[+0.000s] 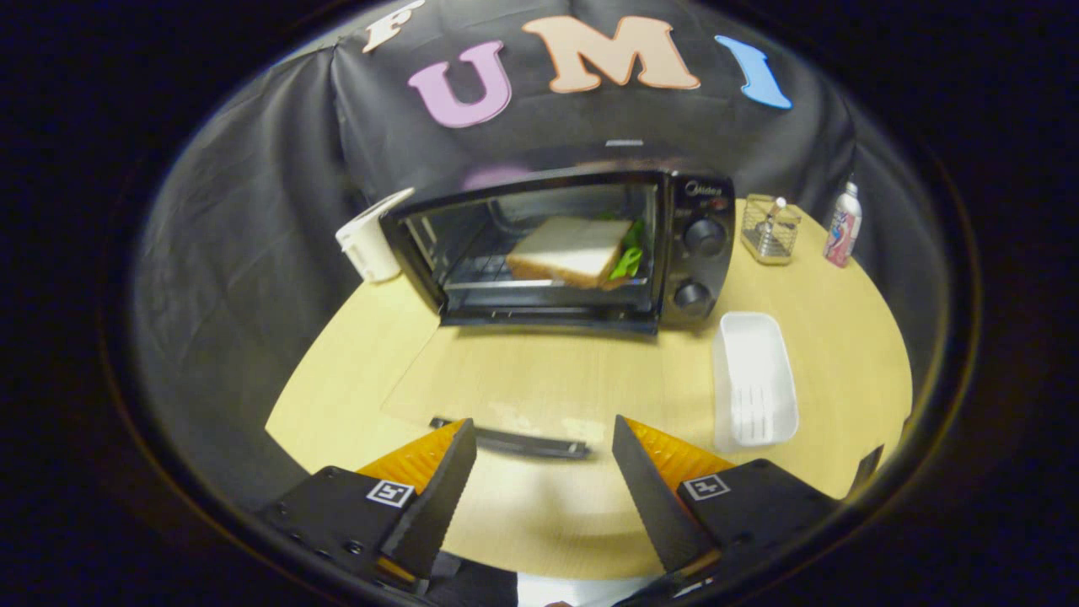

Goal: Open the toaster oven, put the food inside, and close the toaster oven door.

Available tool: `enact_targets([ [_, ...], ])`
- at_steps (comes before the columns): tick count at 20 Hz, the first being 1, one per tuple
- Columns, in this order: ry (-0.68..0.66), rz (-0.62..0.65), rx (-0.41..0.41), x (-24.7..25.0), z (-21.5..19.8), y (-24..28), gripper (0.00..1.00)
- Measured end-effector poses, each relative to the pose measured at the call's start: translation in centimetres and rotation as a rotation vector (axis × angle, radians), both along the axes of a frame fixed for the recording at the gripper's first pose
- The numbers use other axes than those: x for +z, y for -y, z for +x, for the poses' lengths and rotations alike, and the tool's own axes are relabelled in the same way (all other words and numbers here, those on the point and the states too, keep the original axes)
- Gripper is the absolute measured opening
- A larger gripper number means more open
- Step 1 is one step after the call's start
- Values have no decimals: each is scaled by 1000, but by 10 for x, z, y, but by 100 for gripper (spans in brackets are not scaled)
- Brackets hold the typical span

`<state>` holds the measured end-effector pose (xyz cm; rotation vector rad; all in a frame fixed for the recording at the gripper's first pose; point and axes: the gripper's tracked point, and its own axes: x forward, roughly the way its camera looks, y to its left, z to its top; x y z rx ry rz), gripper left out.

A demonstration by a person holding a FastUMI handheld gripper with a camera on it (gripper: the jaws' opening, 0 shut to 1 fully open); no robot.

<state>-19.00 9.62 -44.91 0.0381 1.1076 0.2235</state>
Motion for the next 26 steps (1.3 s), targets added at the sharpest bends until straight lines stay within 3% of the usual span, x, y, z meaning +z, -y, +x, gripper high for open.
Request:
enact_targets([
  [5, -91, -2, 61, -35, -40, -11, 99],
  [14, -124, -24, 37, -77, -31, -15, 99],
  [26, 48, 24, 19, -19, 21, -25, 99],
])
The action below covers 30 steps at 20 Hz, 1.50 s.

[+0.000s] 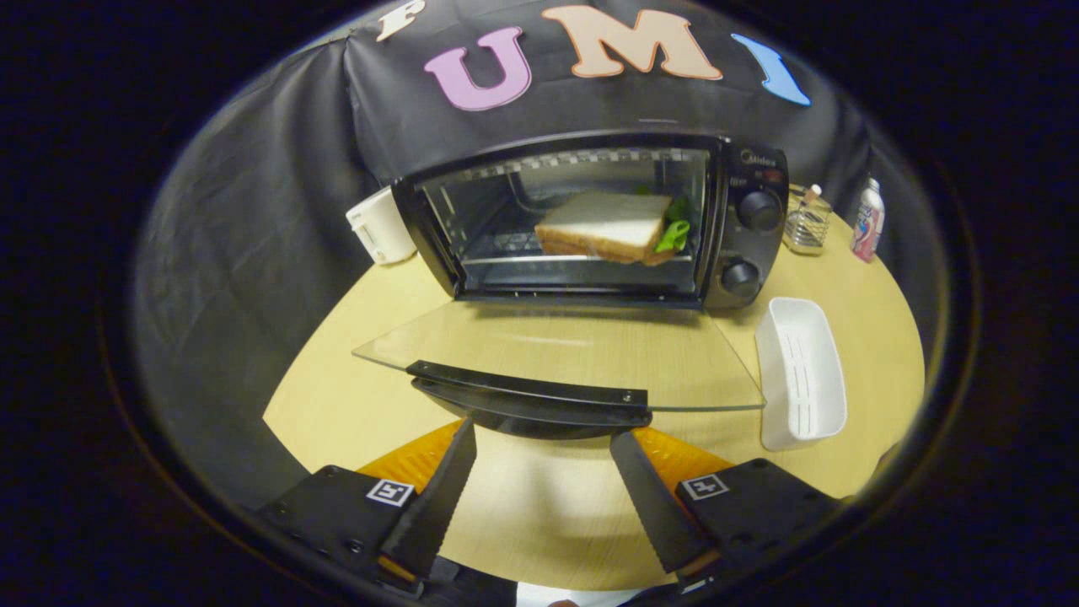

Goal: Open the toaster oven, put the food inside, and close the toaster oven door.

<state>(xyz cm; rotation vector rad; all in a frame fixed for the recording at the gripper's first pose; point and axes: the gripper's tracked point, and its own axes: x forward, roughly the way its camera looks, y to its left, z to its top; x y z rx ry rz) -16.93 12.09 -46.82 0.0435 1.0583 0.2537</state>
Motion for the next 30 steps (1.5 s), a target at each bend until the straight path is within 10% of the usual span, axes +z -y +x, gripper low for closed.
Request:
enact_targets([
  [30, 190, 6, -121, 60, 139, 21, 99],
])
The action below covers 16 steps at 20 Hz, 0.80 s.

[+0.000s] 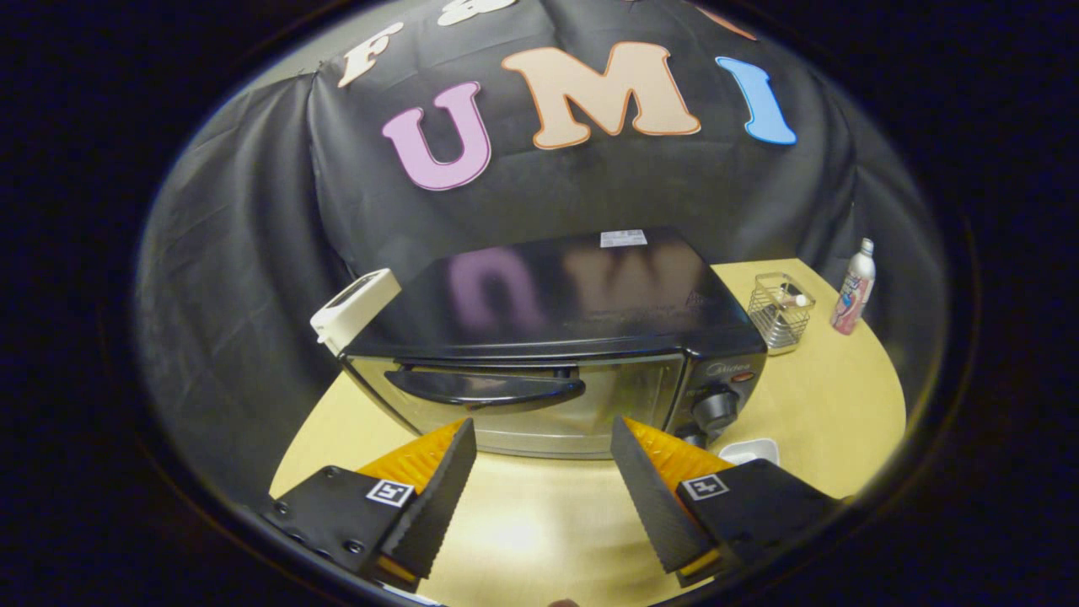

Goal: Open the toaster oven, put the food inside, and close the toaster oven door.

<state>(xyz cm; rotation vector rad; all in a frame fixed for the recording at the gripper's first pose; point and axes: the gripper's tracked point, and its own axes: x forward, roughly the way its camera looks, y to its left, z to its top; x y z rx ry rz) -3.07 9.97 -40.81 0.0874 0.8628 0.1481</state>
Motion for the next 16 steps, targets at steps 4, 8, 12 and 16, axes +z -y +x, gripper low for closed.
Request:
enact_targets([
  [4, 64, 22, 2, 34, 2, 8, 99],
  [8, 197, 56, -1, 99, 24, 22, 99],
  [12, 355, 53, -12, 185, 51, 45, 99],
  [16, 483, 29, 1, 268, 65, 65, 99],
])
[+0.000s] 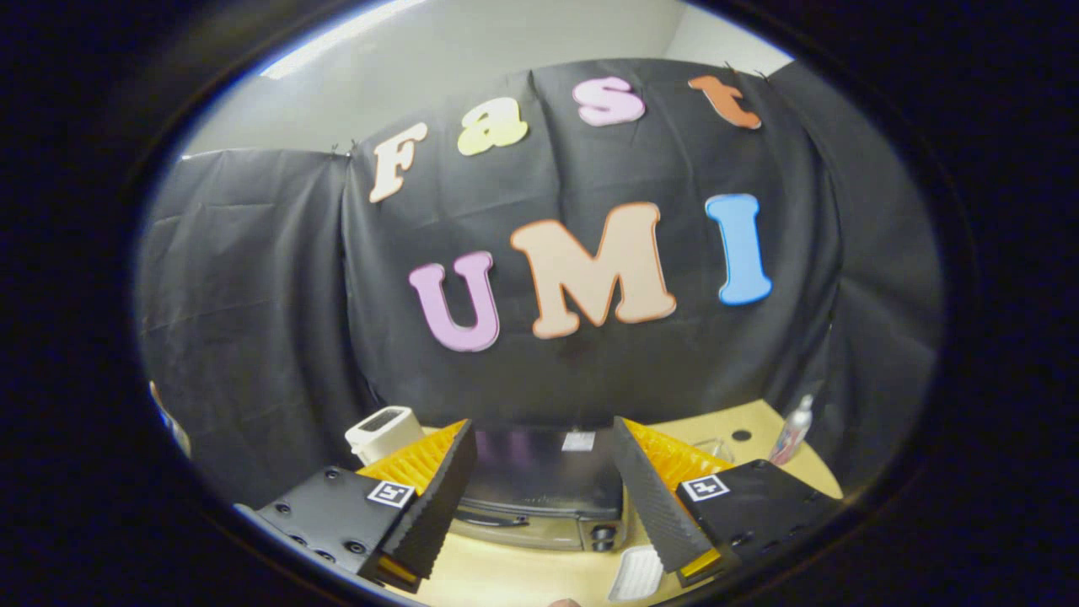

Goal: Open the toaster oven, put the food inside, and close the toaster oven door.

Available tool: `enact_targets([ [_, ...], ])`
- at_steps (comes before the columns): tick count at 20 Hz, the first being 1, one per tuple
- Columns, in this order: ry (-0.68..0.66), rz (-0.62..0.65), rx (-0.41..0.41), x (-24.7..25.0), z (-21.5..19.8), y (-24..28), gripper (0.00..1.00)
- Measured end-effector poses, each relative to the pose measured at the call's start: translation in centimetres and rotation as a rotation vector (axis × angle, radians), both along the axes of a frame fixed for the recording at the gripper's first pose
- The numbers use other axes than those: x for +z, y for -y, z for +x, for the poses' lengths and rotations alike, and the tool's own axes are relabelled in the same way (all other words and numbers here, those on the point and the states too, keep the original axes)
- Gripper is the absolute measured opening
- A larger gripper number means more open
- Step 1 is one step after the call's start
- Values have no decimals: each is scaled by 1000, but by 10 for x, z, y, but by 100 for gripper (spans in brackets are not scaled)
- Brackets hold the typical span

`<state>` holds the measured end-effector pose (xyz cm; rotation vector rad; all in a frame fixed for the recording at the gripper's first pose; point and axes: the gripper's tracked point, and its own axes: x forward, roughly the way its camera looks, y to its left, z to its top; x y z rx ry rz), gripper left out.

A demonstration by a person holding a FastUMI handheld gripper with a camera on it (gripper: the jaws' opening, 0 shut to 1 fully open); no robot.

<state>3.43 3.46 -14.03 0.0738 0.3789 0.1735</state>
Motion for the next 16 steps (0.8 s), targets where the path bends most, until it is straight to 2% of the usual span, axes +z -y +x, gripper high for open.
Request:
enact_targets([
  [9, 142, -35, 9, 127, 15, 27, 98],
  [16, 209, -41, -3, 172, 20, 47, 98],
])
